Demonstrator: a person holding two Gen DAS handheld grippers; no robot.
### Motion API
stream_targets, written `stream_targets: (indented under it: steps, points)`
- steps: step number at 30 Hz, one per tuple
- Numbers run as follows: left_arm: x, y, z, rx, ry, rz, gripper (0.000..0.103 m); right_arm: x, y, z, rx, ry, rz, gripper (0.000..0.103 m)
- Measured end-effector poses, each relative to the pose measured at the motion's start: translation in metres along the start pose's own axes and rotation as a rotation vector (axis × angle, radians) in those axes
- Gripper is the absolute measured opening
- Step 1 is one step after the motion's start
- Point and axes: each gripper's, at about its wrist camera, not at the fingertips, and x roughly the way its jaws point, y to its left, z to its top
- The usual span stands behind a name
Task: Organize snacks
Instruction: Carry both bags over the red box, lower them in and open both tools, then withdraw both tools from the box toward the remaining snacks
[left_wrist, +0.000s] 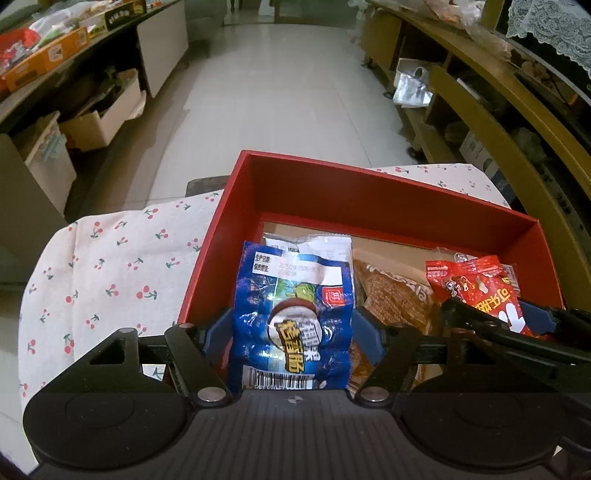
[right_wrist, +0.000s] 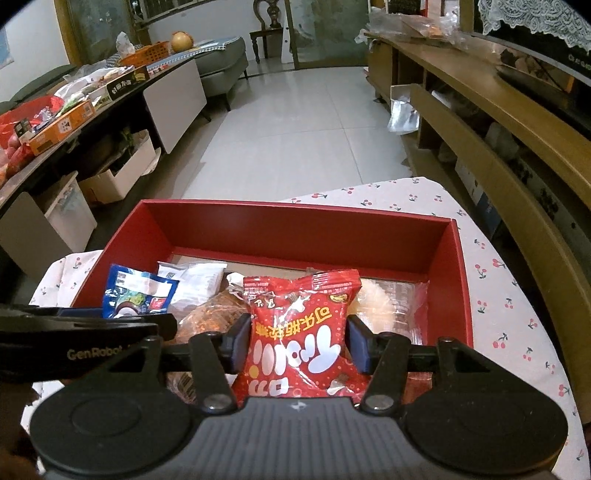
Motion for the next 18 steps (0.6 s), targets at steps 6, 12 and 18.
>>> stream_targets:
  steps: [6, 12, 18]
  points:
    - [-0.003, -0.001, 0.001, 0.014, -0.014, 0.017, 0.080, -0.001, -0.001, 0.001, 0.008, -0.001, 0.001, 0.058]
    - [-0.007, -0.001, 0.000, 0.015, -0.023, 0.008, 0.083, -0.007, -0.004, 0.004, 0.030, -0.025, -0.001, 0.059]
    - [-0.017, 0.001, 0.000, 0.009, -0.042, -0.007, 0.085, -0.017, -0.006, 0.006, 0.048, -0.047, 0.004, 0.061]
